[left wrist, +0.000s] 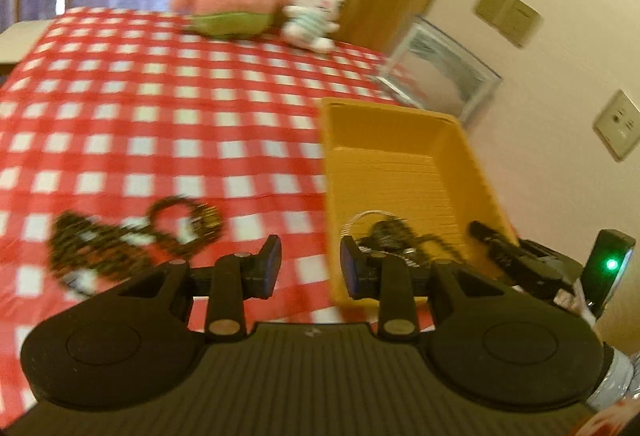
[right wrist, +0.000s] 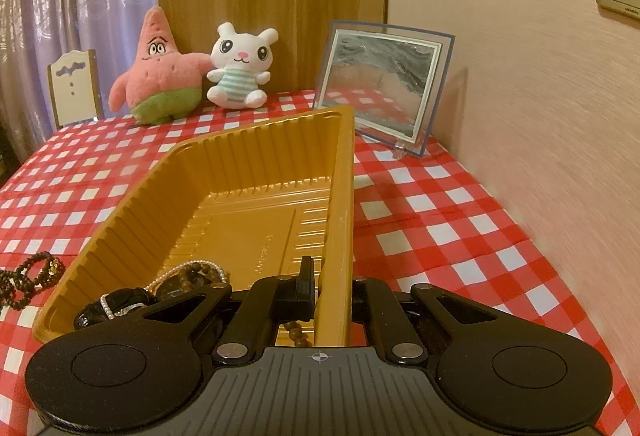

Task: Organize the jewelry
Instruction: 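Grasp a dark bead bracelet from the pile with the left tool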

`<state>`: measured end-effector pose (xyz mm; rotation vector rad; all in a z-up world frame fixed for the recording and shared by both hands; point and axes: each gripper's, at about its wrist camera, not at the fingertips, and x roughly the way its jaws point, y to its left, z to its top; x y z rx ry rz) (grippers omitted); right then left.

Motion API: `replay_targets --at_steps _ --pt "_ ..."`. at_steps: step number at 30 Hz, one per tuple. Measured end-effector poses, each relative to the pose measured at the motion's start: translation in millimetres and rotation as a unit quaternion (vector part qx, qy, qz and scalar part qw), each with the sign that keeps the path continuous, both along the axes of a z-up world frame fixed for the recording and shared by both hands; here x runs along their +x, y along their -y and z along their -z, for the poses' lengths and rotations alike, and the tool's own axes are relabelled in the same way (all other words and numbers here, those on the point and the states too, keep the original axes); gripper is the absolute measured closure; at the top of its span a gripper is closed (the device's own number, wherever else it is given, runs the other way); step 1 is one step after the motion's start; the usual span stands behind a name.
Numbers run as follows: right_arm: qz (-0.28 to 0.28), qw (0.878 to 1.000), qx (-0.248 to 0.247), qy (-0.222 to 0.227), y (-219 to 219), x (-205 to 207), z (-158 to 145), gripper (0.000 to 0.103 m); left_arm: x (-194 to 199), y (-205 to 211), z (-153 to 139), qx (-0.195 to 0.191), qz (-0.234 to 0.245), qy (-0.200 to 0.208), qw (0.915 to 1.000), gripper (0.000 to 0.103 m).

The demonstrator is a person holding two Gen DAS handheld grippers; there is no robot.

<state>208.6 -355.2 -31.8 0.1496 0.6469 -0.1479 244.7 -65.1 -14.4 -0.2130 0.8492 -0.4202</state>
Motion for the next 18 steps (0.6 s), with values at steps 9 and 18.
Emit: replay_targets --at_steps 9,18 --pt "0.011 1.0 -0.004 0.002 -3 -2 0 0.098 -24 -41 2 0.03 -0.036 0.005 0.9989 0.075" --pt "0.018 1.0 -0.017 -0.003 -9 -8 -2 0.098 -30 -44 20 0.063 -0.02 0.014 0.9977 0.075"
